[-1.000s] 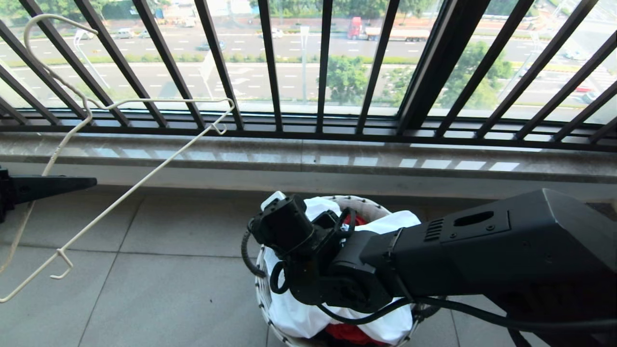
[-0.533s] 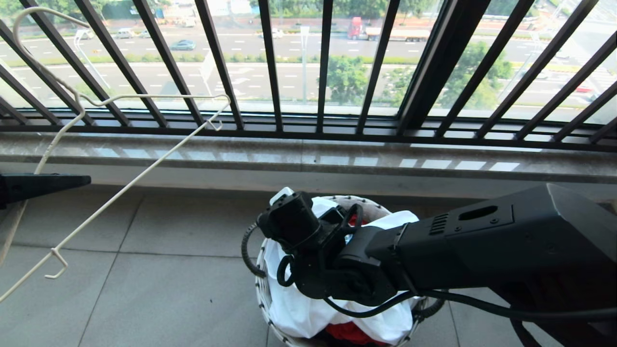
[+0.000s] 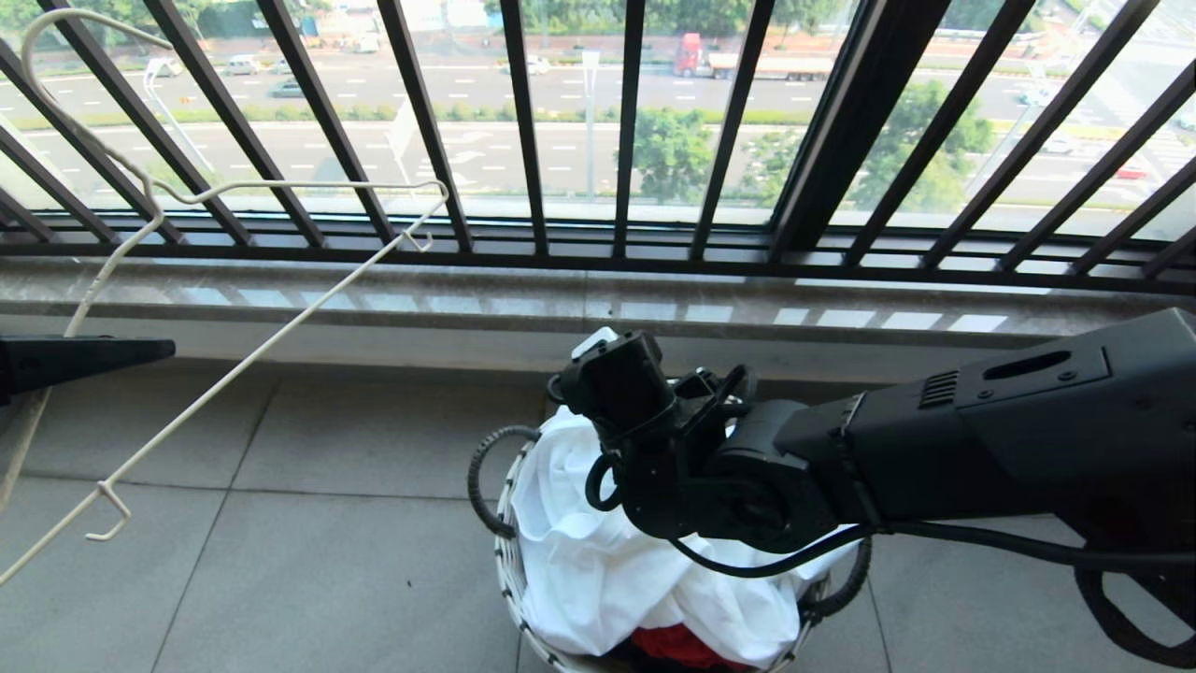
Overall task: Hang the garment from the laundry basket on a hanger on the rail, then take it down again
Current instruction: Pick up clothes from the basket
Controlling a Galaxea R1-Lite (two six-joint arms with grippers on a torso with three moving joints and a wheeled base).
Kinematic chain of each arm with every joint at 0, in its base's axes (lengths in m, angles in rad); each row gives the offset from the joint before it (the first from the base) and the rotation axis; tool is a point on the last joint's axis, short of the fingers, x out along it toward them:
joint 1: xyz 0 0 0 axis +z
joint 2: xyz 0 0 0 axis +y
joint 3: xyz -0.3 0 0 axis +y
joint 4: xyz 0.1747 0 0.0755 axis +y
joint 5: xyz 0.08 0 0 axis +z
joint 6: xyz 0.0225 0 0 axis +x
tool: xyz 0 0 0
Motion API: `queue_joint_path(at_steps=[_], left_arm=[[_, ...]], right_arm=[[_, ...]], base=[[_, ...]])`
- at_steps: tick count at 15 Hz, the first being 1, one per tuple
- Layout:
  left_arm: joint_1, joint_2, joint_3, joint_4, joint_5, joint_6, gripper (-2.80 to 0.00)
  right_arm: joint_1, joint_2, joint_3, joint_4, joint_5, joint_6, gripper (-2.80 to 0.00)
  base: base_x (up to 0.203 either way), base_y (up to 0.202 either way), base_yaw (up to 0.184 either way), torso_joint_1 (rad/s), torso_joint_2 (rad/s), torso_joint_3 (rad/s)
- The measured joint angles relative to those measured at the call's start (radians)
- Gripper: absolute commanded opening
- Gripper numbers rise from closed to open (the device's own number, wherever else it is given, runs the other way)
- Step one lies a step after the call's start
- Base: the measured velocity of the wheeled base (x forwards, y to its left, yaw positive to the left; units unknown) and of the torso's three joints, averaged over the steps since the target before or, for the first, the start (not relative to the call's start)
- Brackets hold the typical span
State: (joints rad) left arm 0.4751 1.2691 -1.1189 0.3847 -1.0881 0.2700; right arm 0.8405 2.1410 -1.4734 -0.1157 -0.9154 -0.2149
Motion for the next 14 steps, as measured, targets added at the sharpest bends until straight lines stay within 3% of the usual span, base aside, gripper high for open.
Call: queue_joint_path(at_steps=[14], left_arm=[[0.000, 0.002, 0.002, 0.000, 0.000, 0.001, -2.80]], right_arm=[[0.005, 0.035, -0.021, -0.047, 0.002, -0.014, 0.00]], base=[[0.000, 0.000, 0.000, 0.000, 0.00, 0.000]])
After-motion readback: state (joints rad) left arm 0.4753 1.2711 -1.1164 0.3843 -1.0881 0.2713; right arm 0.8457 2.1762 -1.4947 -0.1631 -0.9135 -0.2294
